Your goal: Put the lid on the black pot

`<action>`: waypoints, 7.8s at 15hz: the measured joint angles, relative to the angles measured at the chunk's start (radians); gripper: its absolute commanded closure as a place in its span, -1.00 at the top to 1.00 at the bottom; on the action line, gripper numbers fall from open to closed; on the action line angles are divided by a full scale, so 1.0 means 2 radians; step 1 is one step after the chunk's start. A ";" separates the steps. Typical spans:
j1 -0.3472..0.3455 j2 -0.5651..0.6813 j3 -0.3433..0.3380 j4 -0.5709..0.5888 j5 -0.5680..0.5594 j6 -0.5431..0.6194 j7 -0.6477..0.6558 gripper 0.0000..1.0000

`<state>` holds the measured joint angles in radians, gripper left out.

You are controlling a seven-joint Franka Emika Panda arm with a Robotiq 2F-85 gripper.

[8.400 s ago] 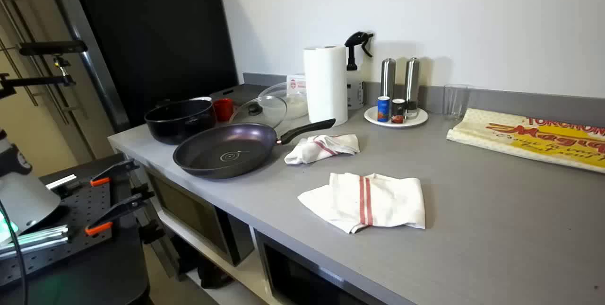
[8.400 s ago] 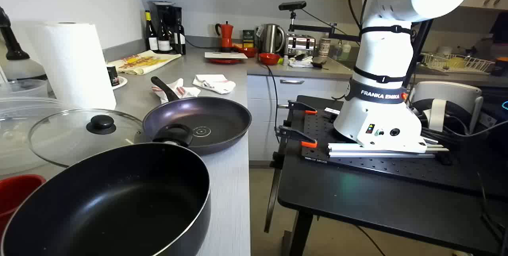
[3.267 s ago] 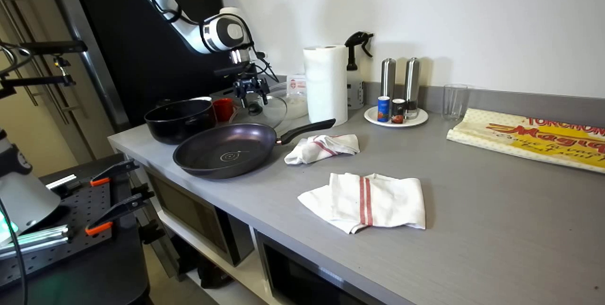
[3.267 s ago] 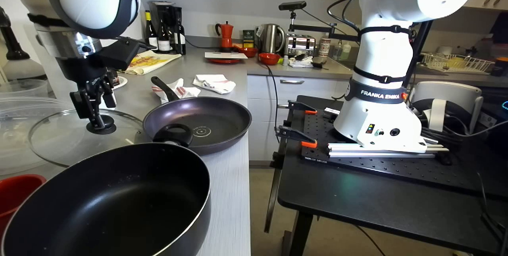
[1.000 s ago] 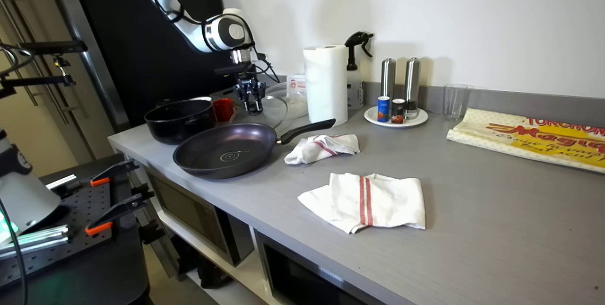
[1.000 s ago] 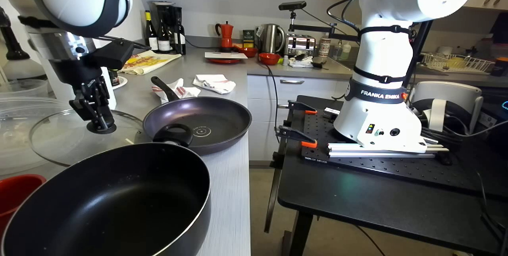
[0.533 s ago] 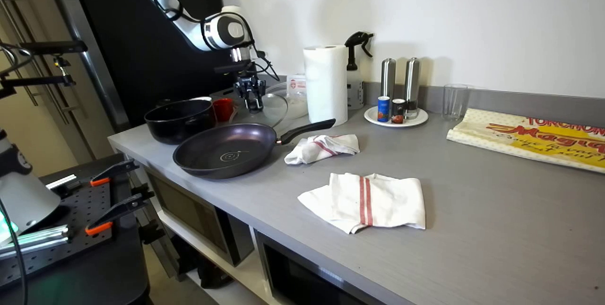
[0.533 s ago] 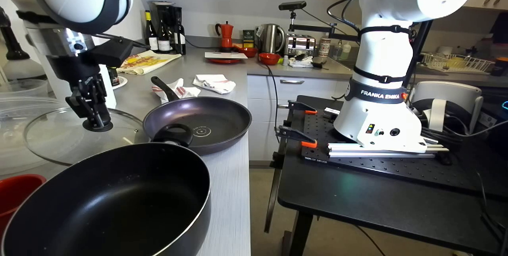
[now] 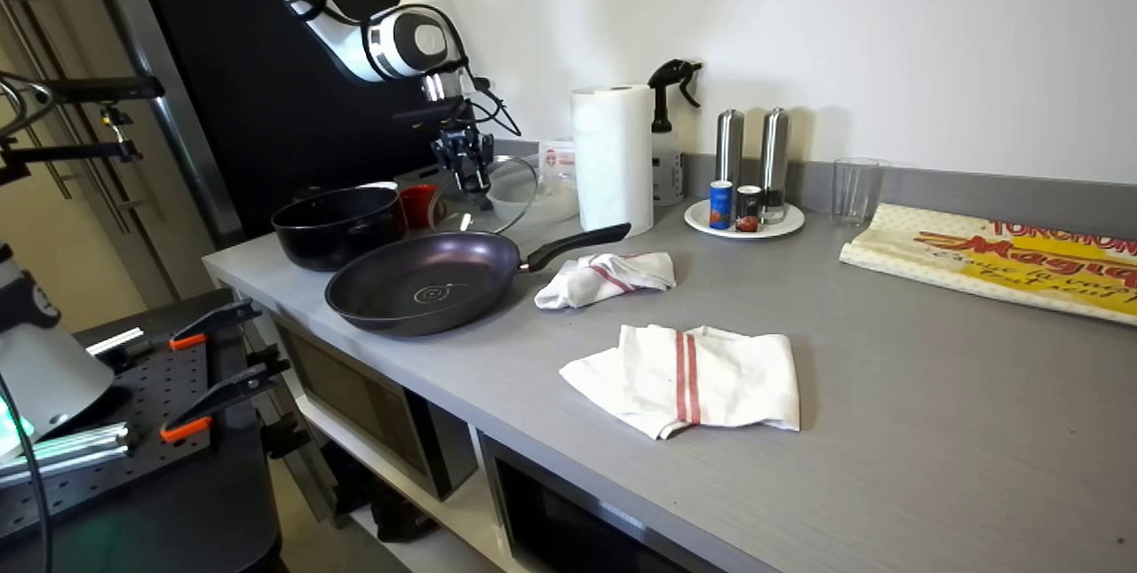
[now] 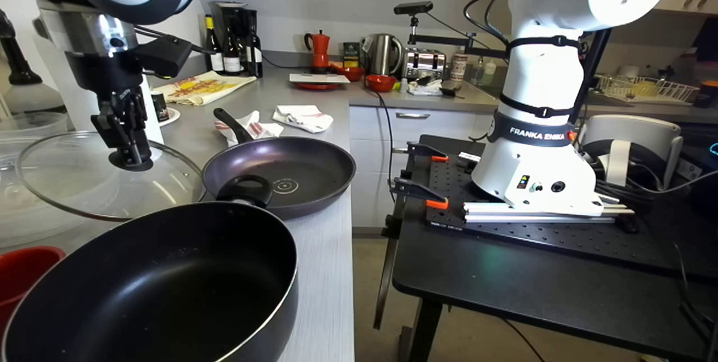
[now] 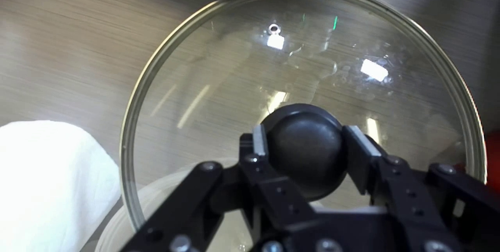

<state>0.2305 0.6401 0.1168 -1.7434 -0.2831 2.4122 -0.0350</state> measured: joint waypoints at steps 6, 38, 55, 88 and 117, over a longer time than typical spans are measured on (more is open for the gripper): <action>-0.010 -0.026 0.000 -0.030 0.001 0.050 -0.002 -0.50; 0.010 -0.194 -0.020 -0.110 -0.021 0.095 0.066 -0.50; 0.031 -0.281 0.058 -0.106 -0.050 -0.198 0.113 -0.50; 0.115 -0.133 0.096 -0.084 -0.050 -0.245 0.054 -0.50; 0.155 -0.039 0.096 -0.007 -0.058 -0.258 -0.002 -0.50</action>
<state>0.5409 0.5626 0.3095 -1.7577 -0.3998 1.8961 -0.0392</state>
